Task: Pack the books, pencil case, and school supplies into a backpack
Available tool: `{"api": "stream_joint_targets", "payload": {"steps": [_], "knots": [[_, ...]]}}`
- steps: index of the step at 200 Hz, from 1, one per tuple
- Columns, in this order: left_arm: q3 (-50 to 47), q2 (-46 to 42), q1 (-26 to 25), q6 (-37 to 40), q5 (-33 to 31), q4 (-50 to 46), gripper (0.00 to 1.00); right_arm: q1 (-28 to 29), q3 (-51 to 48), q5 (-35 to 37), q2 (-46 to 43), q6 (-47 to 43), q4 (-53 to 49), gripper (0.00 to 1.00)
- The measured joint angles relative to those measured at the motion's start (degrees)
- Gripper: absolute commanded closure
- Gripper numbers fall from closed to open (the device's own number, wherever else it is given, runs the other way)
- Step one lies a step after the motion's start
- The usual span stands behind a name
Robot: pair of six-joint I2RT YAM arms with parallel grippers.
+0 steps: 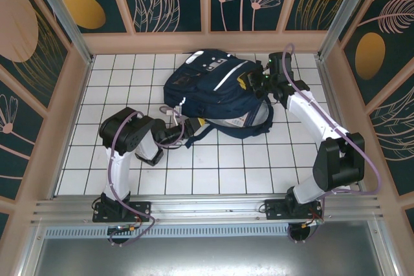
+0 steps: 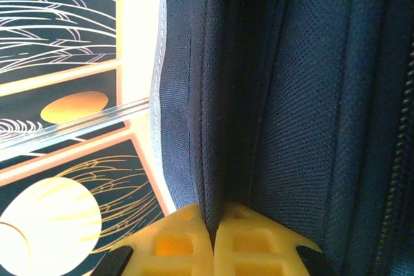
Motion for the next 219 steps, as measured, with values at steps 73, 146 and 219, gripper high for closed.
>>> {"api": "stream_joint_targets", "payload": {"steps": [73,146,219], "knots": [[3.2,1.7,-1.1,-2.2,-0.7,0.1,0.22,0.7,1.4,0.0,0.3,1.9,0.7,1.00],[5.0,1.6,-1.8,-2.1,-2.2,-2.1,0.38,0.7,1.8,0.0,0.3,3.0,0.8,1.00],[3.7,1.6,-1.8,-3.8,-2.1,-1.6,0.65,0.7,1.8,0.2,0.3,3.2,1.2,1.00]]}}
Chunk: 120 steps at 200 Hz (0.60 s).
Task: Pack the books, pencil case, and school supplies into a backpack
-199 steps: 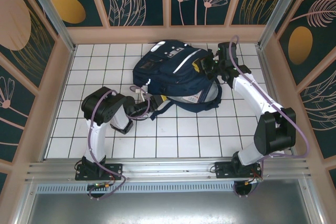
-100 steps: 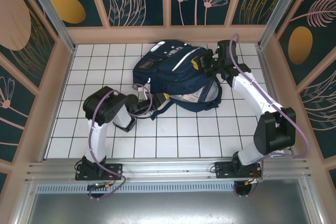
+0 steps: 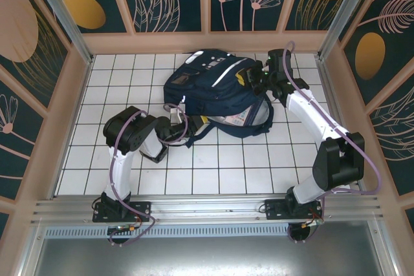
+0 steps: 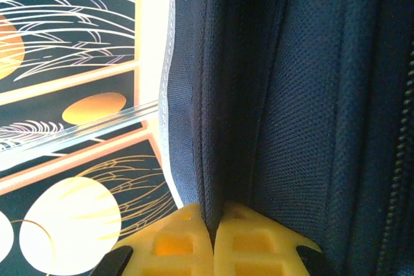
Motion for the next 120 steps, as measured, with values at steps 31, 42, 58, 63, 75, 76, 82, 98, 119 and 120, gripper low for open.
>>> {"api": "stream_joint_targets", "payload": {"steps": [31,42,58,63,75,76,82,98,119,120], "knots": [[-0.9,0.0,0.0,-0.1,0.1,0.4,0.77,0.0,0.0,0.1,0.0,-0.1,0.0,1.00],[-1.4,0.0,0.0,-0.2,0.2,0.5,0.81,0.0,-0.1,0.4,0.0,-0.4,-0.1,1.00],[-2.3,0.0,-0.1,-0.5,0.7,1.0,0.86,-0.1,-0.6,0.9,0.0,-1.1,-0.1,1.00],[-2.6,0.0,-0.1,-0.5,0.7,1.2,0.87,-0.1,-1.0,0.9,0.0,-1.5,-0.1,1.00],[-3.2,0.0,-0.2,-0.6,1.0,1.2,0.92,-0.2,-2.4,1.0,0.0,-2.2,0.1,1.00],[-3.3,0.0,-0.2,-0.6,1.1,1.2,0.92,-0.3,-2.6,1.0,0.0,-2.3,0.1,1.00],[-3.5,0.0,-0.2,-0.8,1.1,1.2,0.95,-0.4,-3.4,1.1,0.0,-2.5,0.2,1.00],[-3.6,0.2,-0.2,-1.4,1.2,1.2,0.99,-0.8,-5.8,1.6,-0.2,-3.2,0.4,1.00],[-3.8,0.4,-0.2,-1.5,1.3,1.2,1.00,-1.2,-7.8,2.6,-0.2,-4.9,0.3,1.00],[-3.8,0.4,-0.2,-1.5,1.3,1.2,1.00,-1.2,-7.9,2.6,-0.2,-5.0,0.3,1.00]]}}
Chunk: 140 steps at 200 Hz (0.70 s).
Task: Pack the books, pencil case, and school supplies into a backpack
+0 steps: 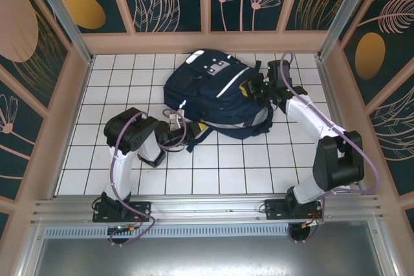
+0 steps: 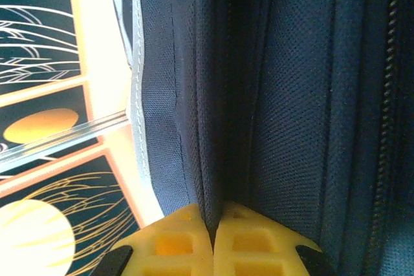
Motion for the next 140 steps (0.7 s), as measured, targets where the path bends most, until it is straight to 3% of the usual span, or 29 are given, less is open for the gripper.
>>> {"api": "stream_joint_targets", "payload": {"steps": [45,90,140], "knots": [[-1.9,-4.5,-0.1,4.0,0.0,-3.3,1.00,0.1,-0.2,4.1,-0.8,-6.6,-1.4,1.00],[2.7,-15.7,-3.6,19.2,-3.7,-29.0,1.00,1.0,-0.3,9.0,-0.9,-13.7,-3.7,1.00],[10.6,-17.5,-9.3,31.4,-9.5,-52.4,1.00,2.1,-2.8,12.5,-0.9,-16.4,-3.9,1.00]]}}
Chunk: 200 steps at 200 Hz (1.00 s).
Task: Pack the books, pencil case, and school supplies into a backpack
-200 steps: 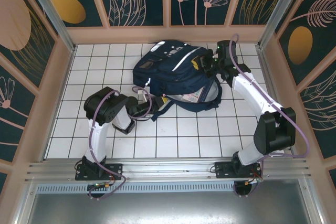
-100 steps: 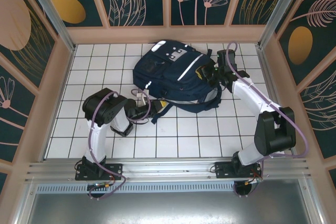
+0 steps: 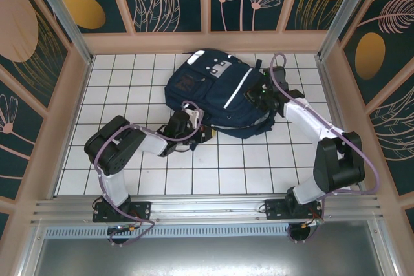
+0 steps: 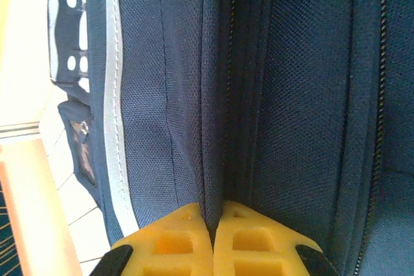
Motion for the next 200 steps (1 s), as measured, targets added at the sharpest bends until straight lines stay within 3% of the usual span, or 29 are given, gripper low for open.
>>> {"api": "stream_joint_targets", "payload": {"steps": [75,85,109,129,154,200], "knots": [[12.0,1.0,-8.7,10.4,-5.9,-18.4,1.00,1.0,-2.1,2.0,0.0,0.1,1.0,1.00],[12.6,1.2,-9.0,10.9,-6.1,-19.0,1.00,1.3,-2.1,2.6,0.0,0.0,1.0,0.87],[12.4,1.3,-9.1,11.8,-6.2,-20.0,1.00,1.5,-2.1,5.1,-0.3,-1.5,-0.3,0.38],[11.6,1.3,-9.1,12.3,-6.2,-19.8,1.00,1.2,-2.1,9.1,-2.5,-4.1,-2.9,0.20],[10.5,1.3,-9.1,13.2,-6.2,-19.8,1.00,-1.5,-2.7,13.9,-8.0,-7.7,-5.0,0.21],[9.7,1.2,-9.1,14.0,-6.8,-19.0,1.00,-13.6,-13.1,14.2,-14.6,-9.2,-3.5,0.50]]}}
